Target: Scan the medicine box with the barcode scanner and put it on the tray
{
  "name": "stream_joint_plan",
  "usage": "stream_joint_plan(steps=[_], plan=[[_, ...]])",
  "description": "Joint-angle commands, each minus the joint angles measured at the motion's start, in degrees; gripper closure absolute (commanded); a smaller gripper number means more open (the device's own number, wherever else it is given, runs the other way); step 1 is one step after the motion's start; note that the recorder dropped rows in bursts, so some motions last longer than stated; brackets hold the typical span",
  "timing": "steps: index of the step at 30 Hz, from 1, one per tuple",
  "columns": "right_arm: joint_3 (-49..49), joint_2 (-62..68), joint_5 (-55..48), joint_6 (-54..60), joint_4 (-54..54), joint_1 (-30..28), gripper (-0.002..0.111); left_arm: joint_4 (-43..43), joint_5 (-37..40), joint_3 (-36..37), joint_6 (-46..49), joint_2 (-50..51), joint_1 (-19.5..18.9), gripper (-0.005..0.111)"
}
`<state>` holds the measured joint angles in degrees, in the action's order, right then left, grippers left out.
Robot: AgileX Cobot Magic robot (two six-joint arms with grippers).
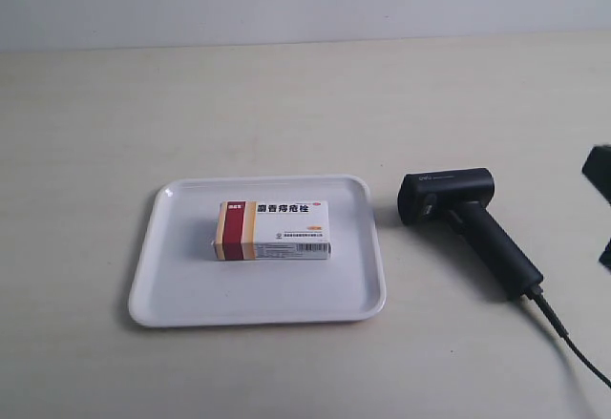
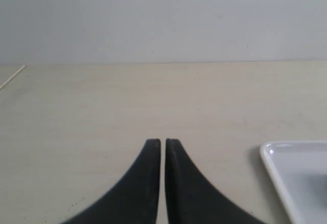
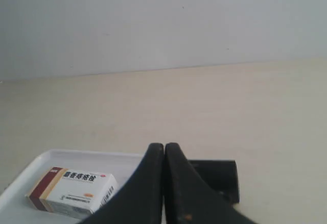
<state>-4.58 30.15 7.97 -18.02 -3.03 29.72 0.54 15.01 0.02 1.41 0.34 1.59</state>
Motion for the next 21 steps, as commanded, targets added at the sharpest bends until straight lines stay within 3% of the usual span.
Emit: stream_joint_plan(steps=[1,5,18,21], plan=[[4.6,-0.2,6.2,14.1,14.9,-0.1,0.108,0.1,0.0,0.0,-0.4,-0.3,-0.3,0.101],[4.6,-0.2,6.1,13.4,10.7,-0.1,0.108,0.1,0.0,0.0,-0.4,-0.3,-0.3,0.101],[4.6,-1.1,5.4,13.4,11.7,-0.2,0.108,0.1,0.0,0.0,-0.3,-0.3,-0.3,0.101],[4.6,-5.2,5.2,13.4,11.9,-2.7,0.108,0.1,0.0,0.0,-0.3,-0.3,-0.3,0.101]])
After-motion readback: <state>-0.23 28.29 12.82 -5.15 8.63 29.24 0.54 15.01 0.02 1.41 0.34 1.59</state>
